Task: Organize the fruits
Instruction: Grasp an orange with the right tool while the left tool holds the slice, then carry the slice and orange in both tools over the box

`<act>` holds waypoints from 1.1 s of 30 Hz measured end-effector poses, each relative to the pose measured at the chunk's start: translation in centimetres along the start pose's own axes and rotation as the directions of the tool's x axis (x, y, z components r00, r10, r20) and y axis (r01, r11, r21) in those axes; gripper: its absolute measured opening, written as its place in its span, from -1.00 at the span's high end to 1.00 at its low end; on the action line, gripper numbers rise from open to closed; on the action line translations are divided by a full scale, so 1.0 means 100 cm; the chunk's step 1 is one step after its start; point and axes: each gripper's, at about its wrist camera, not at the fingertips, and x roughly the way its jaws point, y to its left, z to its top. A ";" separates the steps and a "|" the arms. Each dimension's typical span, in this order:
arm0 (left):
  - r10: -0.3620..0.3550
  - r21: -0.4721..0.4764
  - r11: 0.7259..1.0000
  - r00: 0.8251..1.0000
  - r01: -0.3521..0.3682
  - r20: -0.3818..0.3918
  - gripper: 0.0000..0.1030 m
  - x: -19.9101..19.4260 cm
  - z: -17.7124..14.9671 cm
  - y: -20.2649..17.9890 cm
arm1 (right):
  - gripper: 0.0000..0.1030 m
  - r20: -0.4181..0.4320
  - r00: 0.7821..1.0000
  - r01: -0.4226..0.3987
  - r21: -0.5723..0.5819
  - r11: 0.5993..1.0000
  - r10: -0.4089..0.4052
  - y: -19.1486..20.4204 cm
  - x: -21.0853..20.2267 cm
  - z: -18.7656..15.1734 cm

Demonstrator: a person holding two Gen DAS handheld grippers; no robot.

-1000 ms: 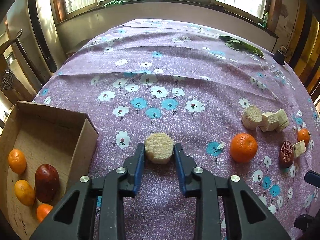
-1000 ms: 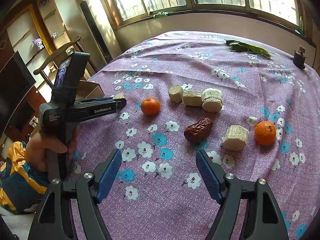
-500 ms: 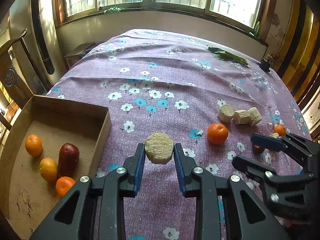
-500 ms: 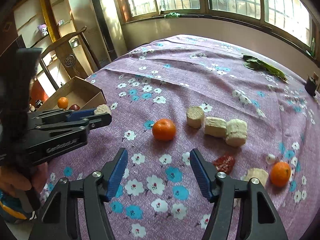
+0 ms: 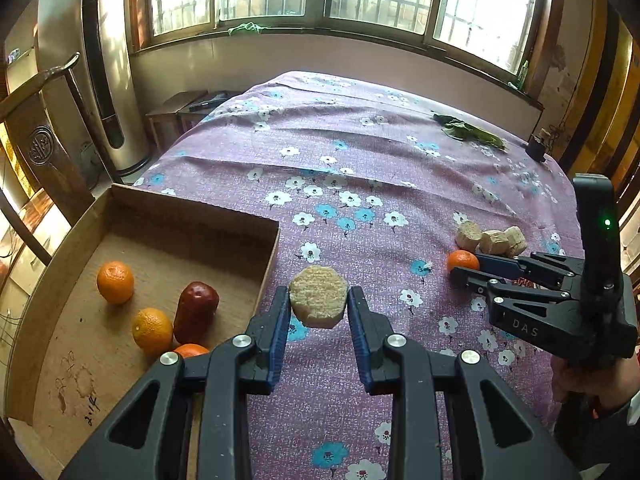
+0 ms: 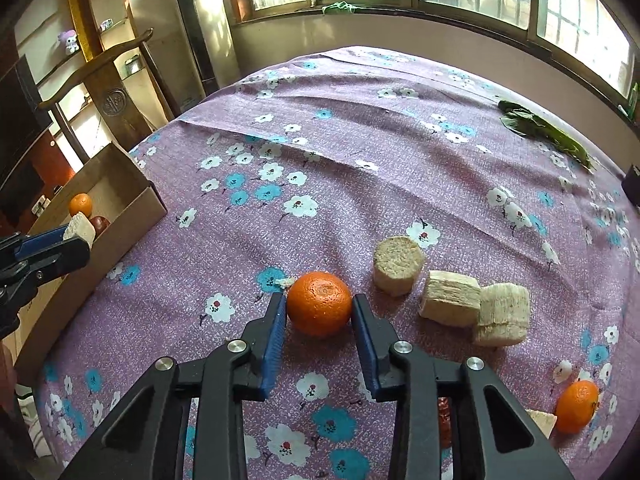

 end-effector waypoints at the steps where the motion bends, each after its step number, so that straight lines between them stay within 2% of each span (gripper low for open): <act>1: -0.003 -0.002 1.000 1.000 0.003 -0.001 0.45 0.000 -0.001 0.000 | 0.31 0.005 1.000 -0.005 0.006 1.000 0.005 0.000 -0.003 -0.002; 7: -0.006 0.005 1.000 1.000 0.006 0.005 0.45 -0.006 -0.007 -0.003 | 0.30 0.048 0.999 -0.019 0.016 1.000 0.019 0.009 -0.029 -0.015; 18: 0.035 0.009 0.999 0.998 -0.036 0.048 0.45 -0.035 -0.019 0.007 | 0.30 0.101 0.992 -0.080 0.000 0.997 0.080 0.045 -0.056 -0.029; 24: 0.055 -0.022 0.998 0.997 -0.054 0.062 0.45 -0.053 -0.027 0.033 | 0.30 0.110 0.988 -0.100 -0.043 0.994 0.104 0.073 -0.062 -0.028; 33: 0.139 -0.075 0.988 0.988 -0.134 0.067 0.45 -0.068 -0.039 0.087 | 0.30 0.112 0.983 -0.129 -0.120 0.984 0.143 0.119 -0.063 -0.018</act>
